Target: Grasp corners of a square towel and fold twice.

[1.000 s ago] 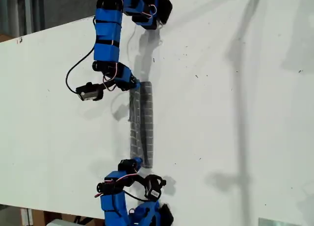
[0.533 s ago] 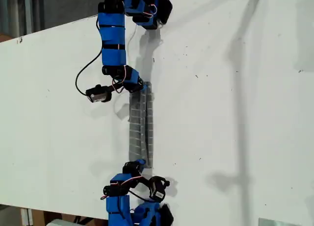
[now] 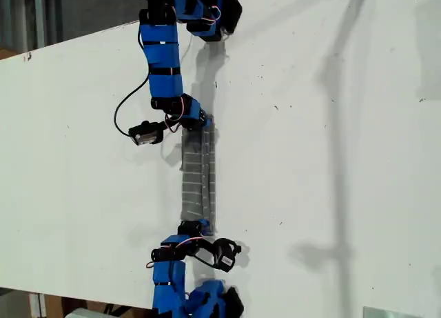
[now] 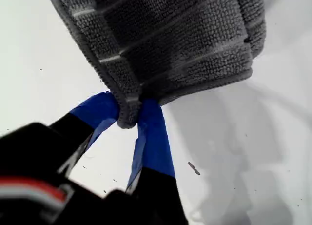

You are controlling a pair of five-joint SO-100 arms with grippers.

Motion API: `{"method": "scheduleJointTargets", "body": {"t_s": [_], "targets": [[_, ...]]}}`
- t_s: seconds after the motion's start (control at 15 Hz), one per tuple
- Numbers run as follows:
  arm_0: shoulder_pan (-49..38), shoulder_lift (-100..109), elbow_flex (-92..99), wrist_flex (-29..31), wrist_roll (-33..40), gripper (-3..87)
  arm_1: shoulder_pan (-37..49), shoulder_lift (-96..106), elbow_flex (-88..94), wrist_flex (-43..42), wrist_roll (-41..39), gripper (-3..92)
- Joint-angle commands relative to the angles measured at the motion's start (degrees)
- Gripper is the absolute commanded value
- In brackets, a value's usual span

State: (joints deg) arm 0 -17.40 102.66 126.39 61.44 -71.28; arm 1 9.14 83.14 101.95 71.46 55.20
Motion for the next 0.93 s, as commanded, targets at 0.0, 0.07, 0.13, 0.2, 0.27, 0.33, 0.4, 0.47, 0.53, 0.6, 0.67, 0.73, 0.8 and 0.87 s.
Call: {"method": "scheduleJointTargets", "body": {"t_s": [0.0,0.07,0.13,0.2,0.27,0.33,0.4,0.47,0.53,0.6,0.67,0.73,0.8,0.87], "targets": [[0.0,0.0,-1.5,1.7,0.0,3.5,-0.8,0.3,-0.3,0.5,0.6,29.9],[0.0,0.4,-4.0,5.4,0.7,11.9,-1.1,0.9,-0.7,1.5,0.8,33.3],[-0.4,2.4,-8.0,10.4,1.7,15.6,-0.8,2.7,-1.5,3.3,0.6,34.9],[-1.1,5.1,-13.3,15.8,3.0,15.6,0.4,5.5,-2.2,5.1,0.4,35.9],[-1.9,7.0,-18.5,20.9,4.4,15.6,1.7,8.9,-2.6,6.8,-0.5,36.0],[-2.8,7.7,-22.8,25.0,6.0,15.6,3.0,11.8,-2.6,8.2,-1.6,36.7],[-3.8,7.8,-25.8,28.9,7.4,15.6,4.3,13.6,-2.6,9.5,-2.7,37.1],[-5.2,8.6,-26.5,31.2,8.1,15.6,5.4,14.4,-2.6,10.2,-3.7,37.9],[-6.4,10.6,-25.3,31.7,8.6,15.6,6.1,14.4,-2.5,10.3,-4.4,38.6],[-7.5,13.1,-23.3,31.6,8.6,15.6,6.6,13.3,-2.5,9.7,-4.9,39.2],[-8.4,15.1,-21.0,31.2,8.7,15.6,7.2,11.3,-2.5,8.7,-5.4,39.2],[-9.6,16.0,-18.7,30.8,9.1,15.6,7.6,9.1,-2.5,7.4,-5.6,39.2],[-11.2,16.6,-16.4,30.5,9.5,15.6,8.2,6.6,-2.6,5.9,-6.2,39.2],[-12.0,17.5,-14.1,29.1,9.8,15.6,8.9,4.0,-2.6,4.3,-6.6,39.2]]}}
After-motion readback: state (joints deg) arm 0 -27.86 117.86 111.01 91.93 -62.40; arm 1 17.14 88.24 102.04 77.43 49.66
